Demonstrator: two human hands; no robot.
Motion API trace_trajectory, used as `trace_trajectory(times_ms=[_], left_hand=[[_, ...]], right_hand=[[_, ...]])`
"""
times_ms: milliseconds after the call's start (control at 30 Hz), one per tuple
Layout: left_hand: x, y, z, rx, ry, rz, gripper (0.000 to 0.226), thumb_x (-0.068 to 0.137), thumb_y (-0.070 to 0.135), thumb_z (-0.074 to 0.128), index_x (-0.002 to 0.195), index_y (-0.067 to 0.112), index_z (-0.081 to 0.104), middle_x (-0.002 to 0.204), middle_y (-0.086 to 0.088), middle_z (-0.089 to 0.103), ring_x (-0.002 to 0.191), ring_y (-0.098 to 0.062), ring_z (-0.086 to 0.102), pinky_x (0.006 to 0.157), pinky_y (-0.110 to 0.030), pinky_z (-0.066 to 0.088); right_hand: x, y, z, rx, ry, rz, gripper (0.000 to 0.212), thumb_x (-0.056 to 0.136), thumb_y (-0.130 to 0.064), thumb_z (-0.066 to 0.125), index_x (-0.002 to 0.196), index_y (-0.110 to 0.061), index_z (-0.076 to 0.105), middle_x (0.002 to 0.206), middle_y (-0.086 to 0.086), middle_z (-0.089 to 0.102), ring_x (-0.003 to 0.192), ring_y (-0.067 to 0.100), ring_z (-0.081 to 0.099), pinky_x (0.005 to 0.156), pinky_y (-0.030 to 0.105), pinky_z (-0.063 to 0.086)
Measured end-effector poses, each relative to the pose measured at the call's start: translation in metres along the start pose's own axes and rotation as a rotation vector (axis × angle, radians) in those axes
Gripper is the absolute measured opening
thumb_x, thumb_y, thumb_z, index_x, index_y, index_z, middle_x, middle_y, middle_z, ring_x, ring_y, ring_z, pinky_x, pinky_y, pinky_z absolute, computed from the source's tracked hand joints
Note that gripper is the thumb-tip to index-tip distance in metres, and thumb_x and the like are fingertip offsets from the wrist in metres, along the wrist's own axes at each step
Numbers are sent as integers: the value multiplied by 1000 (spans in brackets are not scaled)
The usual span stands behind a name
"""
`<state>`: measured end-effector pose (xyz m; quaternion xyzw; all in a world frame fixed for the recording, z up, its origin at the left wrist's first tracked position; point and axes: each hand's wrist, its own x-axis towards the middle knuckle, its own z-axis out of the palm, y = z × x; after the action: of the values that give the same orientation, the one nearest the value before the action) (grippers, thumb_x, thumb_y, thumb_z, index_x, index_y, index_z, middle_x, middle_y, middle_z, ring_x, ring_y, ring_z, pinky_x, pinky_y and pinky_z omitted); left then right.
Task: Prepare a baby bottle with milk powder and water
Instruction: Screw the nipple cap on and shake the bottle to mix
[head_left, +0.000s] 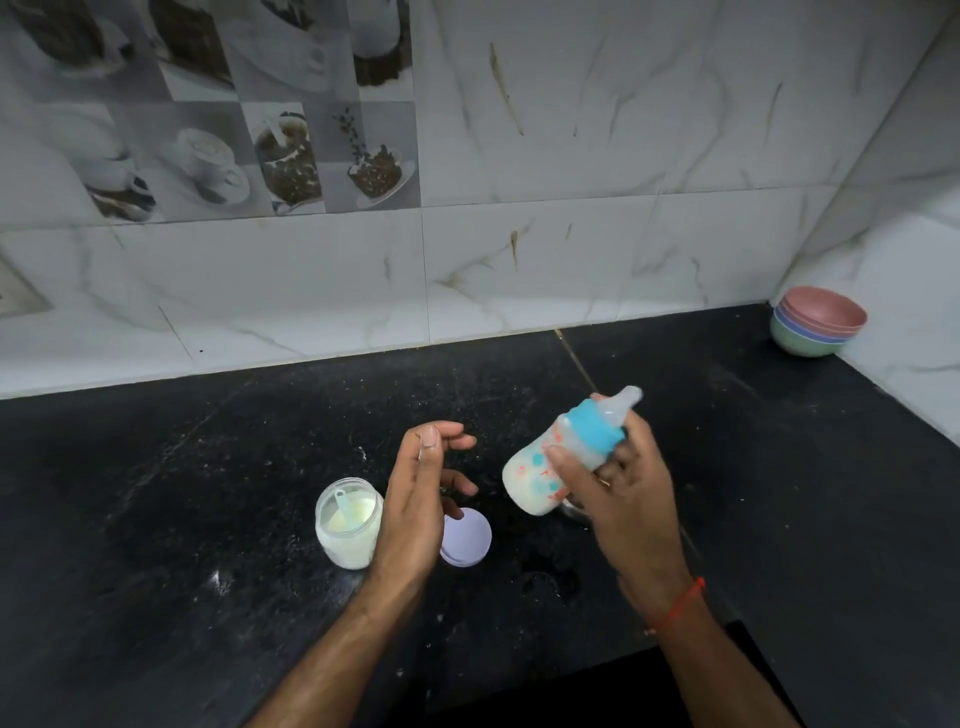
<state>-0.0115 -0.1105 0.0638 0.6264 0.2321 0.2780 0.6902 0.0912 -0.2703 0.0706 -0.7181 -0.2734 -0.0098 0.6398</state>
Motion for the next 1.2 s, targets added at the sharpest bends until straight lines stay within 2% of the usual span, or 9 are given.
trace_trajectory(times_ms=[167,333,633,733,933,967,1067,1133,1200], left_hand=[[1,-1,-3,3,18,-3,40,98,52,37,114,27,63,116,2,73,73,-15,65,61,-30,51],[-1,-4,-5,5,19,3,34,105,53,38,112,33,65,115,5,74,73,-15,66,59,-29,52],[-6,-4,-3,2,26,-4,38,99,51,37,113,28,64,114,5,74,73,-14,65,62,-31,51],[-6,-4,-4,1,28,-1,38,99,50,37,113,27,64,114,5,74,72,-13,65,62,-32,51],[-5,-4,-5,0,41,1,38,99,50,37,114,26,64,114,5,74,74,-15,65,64,-38,52],[-5,-3,-5,8,37,0,38,99,50,37,114,27,63,114,6,74,74,-15,65,64,-37,52],[-5,-2,-2,20,19,8,38,100,51,36,113,29,64,114,6,74,74,-14,66,62,-30,52],[-4,0,-1,22,16,24,36,100,52,37,112,31,64,115,5,74,73,-14,65,61,-28,51],[-3,-1,-2,21,18,20,36,100,54,38,111,32,65,115,5,74,73,-13,65,61,-29,50]], right_hand=[[7,-4,-8,155,47,76,56,83,-5,81,131,-23,58,122,-5,72,113,26,71,89,35,60],[0,-5,-6,164,21,108,66,76,-17,84,136,-22,56,124,-7,71,114,21,71,89,33,61],[-6,-7,1,104,-28,115,70,80,-10,85,141,-24,53,126,-17,67,117,16,69,92,53,60],[-4,-15,-1,201,8,148,72,75,-16,85,139,-23,54,126,-5,70,115,18,70,92,57,59],[-8,-33,-7,-1,238,-283,64,86,-22,83,140,-22,49,135,-22,58,124,19,65,101,41,55],[-9,-23,-4,-115,187,-290,64,86,-28,82,140,-29,49,136,-22,58,124,15,64,102,39,55],[-13,0,0,-257,-124,-2,73,76,-49,82,136,-62,42,128,-25,62,119,6,64,100,42,57],[-9,-10,-4,-202,-24,-36,75,76,-44,85,139,-53,46,127,-16,67,114,8,68,96,40,59],[-5,-32,-8,-16,200,-122,73,77,-34,84,142,-30,50,130,-17,66,114,8,69,96,34,59]])
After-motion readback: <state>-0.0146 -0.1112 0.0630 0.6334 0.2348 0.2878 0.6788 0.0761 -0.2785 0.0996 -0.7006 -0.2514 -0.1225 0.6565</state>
